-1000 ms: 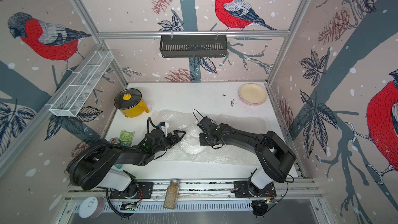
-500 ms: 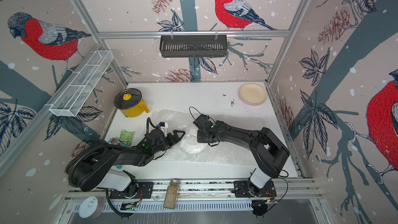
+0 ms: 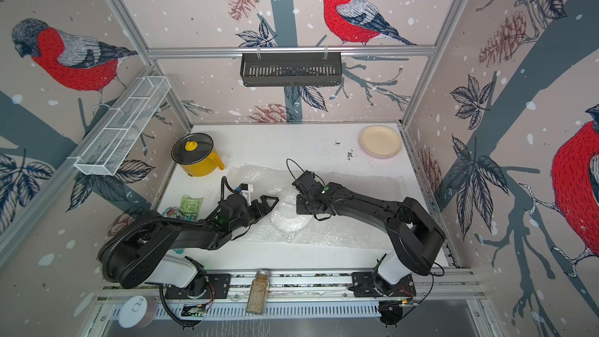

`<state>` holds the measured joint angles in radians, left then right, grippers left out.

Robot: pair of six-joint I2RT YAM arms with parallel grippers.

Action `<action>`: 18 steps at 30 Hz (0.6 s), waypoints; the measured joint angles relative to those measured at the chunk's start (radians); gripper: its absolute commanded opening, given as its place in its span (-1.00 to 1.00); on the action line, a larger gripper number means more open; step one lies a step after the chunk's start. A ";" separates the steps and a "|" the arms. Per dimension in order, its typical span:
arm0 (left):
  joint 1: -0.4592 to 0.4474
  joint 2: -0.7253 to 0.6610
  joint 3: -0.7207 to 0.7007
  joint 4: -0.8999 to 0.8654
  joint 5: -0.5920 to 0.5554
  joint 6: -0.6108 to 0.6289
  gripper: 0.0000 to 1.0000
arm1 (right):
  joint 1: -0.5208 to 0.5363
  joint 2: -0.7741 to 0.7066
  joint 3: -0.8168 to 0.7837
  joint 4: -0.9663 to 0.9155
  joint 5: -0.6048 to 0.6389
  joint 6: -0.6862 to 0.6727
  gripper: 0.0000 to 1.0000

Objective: Unpack dinner plates from bubble wrap
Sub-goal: Unwrap the bubble wrap.

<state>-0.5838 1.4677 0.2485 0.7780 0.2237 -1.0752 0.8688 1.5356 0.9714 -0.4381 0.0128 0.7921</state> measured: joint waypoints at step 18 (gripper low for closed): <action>0.005 0.017 -0.011 0.032 -0.037 -0.079 0.89 | -0.103 -0.166 -0.134 0.032 -0.138 -0.089 -0.99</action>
<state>-0.5789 1.4849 0.2375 0.8097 0.1871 -1.1545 0.7658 1.3701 0.8371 -0.4065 -0.1257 0.7029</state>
